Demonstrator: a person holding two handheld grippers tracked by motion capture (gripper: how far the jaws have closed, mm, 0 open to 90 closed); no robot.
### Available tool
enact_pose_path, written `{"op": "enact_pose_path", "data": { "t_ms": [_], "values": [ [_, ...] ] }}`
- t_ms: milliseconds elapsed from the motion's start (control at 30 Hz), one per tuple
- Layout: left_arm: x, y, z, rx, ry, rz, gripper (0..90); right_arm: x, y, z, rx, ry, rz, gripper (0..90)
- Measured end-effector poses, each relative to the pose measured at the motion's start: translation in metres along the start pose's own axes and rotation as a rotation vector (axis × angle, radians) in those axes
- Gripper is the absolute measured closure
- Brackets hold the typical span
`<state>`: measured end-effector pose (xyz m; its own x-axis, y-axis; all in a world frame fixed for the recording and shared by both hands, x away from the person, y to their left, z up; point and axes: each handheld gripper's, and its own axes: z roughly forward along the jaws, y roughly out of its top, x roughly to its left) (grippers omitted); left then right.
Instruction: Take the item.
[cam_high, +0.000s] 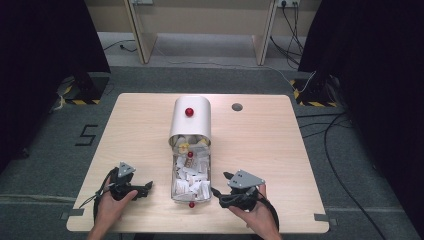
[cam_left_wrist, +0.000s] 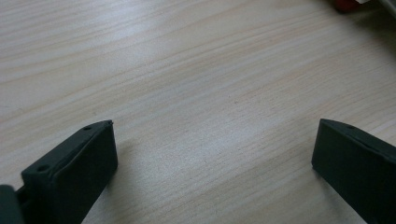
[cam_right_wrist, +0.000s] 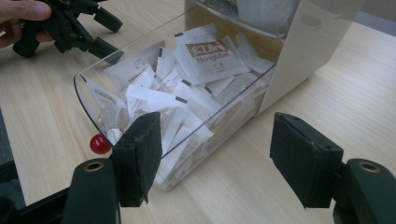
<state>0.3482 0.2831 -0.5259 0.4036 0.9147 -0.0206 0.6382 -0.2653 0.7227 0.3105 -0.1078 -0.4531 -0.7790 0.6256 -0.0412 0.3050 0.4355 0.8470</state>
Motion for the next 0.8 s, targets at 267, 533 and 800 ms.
{"op": "enact_pose_path", "data": {
  "t_ms": [267,533,800],
  "values": [
    [0.000,0.000,0.000,-0.002,0.000,-0.002,0.0,0.007,0.004,0.005,-0.009,0.029,-0.017,35.2],
    [0.000,0.000,0.000,-0.003,0.000,-0.002,0.0,0.016,0.007,0.013,-0.006,0.062,-0.032,36.7],
    [0.000,0.000,0.000,-0.002,0.000,-0.002,0.0,0.024,0.011,0.022,-0.003,0.081,-0.049,37.9]
  ]
}}
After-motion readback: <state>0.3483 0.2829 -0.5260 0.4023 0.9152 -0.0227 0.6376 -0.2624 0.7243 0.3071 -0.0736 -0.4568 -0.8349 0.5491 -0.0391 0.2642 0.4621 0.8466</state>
